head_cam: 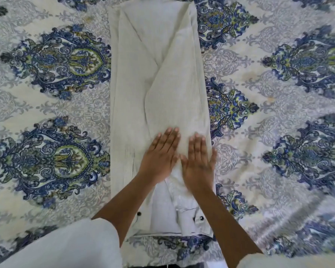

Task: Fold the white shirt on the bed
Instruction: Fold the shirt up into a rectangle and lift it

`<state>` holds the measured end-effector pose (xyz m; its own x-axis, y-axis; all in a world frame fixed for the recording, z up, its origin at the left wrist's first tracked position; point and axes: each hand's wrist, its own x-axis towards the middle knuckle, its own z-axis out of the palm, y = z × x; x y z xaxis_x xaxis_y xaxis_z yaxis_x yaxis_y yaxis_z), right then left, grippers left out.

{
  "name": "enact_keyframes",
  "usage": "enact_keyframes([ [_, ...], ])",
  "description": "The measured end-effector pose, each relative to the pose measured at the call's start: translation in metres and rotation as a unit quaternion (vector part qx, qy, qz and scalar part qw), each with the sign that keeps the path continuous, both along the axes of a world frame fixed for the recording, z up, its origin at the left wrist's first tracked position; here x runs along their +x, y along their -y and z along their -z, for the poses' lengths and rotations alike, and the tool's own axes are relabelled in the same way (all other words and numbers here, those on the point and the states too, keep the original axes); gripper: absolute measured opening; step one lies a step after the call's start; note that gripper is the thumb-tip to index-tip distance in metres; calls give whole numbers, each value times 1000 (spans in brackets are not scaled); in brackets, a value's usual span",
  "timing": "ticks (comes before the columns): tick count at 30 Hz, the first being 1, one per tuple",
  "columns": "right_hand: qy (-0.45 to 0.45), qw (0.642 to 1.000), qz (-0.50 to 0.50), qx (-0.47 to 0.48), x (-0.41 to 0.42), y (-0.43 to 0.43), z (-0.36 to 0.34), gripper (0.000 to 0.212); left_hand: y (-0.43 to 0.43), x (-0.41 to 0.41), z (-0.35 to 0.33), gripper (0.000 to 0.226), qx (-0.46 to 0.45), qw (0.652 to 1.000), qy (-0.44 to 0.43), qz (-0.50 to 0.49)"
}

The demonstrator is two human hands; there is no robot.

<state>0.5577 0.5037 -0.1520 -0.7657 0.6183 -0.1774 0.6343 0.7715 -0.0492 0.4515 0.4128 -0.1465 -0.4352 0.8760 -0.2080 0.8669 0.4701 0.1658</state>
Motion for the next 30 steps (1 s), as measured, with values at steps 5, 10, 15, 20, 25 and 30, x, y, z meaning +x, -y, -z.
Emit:
enact_keyframes([
  [5,8,1000,17,23,66,6,-4,59,36,22,-3,58,-6,1000,-5,-8],
  [10,-13,1000,6,-3,62,32,-9,61,22,43,-4,55,15,999,-3,30],
  [15,36,998,-58,-17,119,48,2,60,61,94,8,53,-4,999,-2,42],
  [20,53,996,-72,-28,130,47,-6,62,70,116,-3,56,-18,999,-5,49],
  [25,79,988,-125,-49,164,52,-20,59,94,146,-24,55,-77,995,32,46],
  [30,2,989,-137,-46,101,47,-54,49,106,119,-50,54,-3,998,4,-59],
])
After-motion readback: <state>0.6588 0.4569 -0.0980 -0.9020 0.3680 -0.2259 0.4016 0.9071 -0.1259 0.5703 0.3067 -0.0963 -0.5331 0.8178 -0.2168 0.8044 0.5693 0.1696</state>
